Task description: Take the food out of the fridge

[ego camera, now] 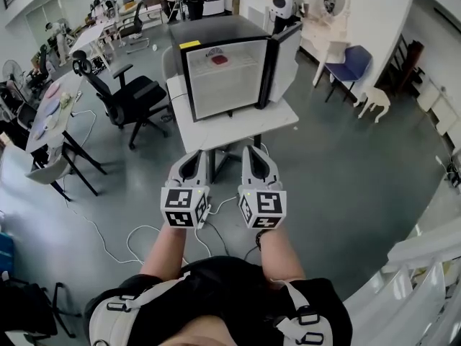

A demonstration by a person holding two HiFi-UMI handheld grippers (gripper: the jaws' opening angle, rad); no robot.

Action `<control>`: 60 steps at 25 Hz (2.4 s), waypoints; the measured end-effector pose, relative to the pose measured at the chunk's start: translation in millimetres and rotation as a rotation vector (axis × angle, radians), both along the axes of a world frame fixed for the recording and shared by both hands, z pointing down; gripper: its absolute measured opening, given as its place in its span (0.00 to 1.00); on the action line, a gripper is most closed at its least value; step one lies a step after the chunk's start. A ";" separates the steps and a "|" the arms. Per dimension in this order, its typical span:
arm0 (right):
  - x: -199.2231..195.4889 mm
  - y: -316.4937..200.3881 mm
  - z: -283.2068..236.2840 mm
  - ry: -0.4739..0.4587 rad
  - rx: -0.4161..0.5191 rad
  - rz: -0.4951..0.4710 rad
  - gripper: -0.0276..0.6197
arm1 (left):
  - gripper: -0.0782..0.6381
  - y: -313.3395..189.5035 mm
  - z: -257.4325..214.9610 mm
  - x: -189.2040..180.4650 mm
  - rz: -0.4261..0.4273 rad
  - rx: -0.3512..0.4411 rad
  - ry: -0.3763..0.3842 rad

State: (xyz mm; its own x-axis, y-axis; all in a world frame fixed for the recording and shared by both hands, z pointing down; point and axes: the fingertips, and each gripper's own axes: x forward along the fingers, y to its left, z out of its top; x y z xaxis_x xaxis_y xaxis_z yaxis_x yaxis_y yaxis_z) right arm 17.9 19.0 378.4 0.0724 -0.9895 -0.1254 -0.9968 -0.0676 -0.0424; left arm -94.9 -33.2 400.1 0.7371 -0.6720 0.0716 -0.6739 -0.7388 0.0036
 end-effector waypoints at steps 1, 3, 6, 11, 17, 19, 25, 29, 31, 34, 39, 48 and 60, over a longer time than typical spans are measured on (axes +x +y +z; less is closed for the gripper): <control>-4.0 -3.0 -0.5 0.000 0.002 0.005 0.04 | 0.11 -4.7 -0.7 -4.6 0.003 0.000 0.004; -12.7 -8.7 -2.6 0.007 0.009 0.022 0.04 | 0.11 -13.3 -1.3 -13.4 0.017 -0.001 0.012; -24.4 -16.2 -4.5 0.012 0.014 0.049 0.04 | 0.11 -22.8 1.8 -24.4 0.042 0.007 -0.001; -34.5 -27.2 -4.0 0.014 0.010 0.075 0.04 | 0.11 -35.9 10.7 -33.6 0.072 -0.010 -0.004; -36.4 -40.0 -1.2 0.024 0.009 0.072 0.04 | 0.11 -47.5 10.1 -34.6 0.080 -0.003 0.014; -34.2 -44.4 -0.6 0.033 0.010 0.064 0.04 | 0.11 -50.7 10.8 -32.6 0.075 0.005 0.012; -13.4 -68.4 4.3 0.037 0.016 0.028 0.04 | 0.11 -70.6 12.9 -13.9 0.036 0.045 -0.016; 18.7 -96.2 13.0 0.019 0.021 0.004 0.04 | 0.11 -95.7 16.4 12.8 0.006 0.033 -0.007; 38.1 -113.6 15.1 0.008 0.024 -0.012 0.04 | 0.11 -112.1 18.0 29.9 -0.020 0.034 -0.007; 69.8 -139.4 17.5 -0.005 0.026 -0.031 0.04 | 0.11 -135.6 18.2 57.4 -0.064 0.034 -0.004; 121.2 -184.0 23.8 0.013 0.018 -0.071 0.04 | 0.11 -175.9 21.2 109.4 -0.114 0.021 -0.011; 200.1 -267.6 12.6 0.010 -0.001 -0.211 0.04 | 0.11 -244.8 5.4 196.6 -0.216 0.016 -0.017; 208.2 -330.1 26.5 0.008 -0.066 -0.426 0.04 | 0.11 -285.4 24.1 217.9 -0.346 -0.036 -0.063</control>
State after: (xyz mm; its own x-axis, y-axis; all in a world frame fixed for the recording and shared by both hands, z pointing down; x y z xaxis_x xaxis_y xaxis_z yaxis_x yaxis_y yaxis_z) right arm 226.1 -311.1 404.9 -0.3452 -0.9366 -0.0600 -0.9365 0.3479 -0.0435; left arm 123.0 -318.6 424.1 0.4592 -0.8776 0.1379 -0.8842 -0.4664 -0.0239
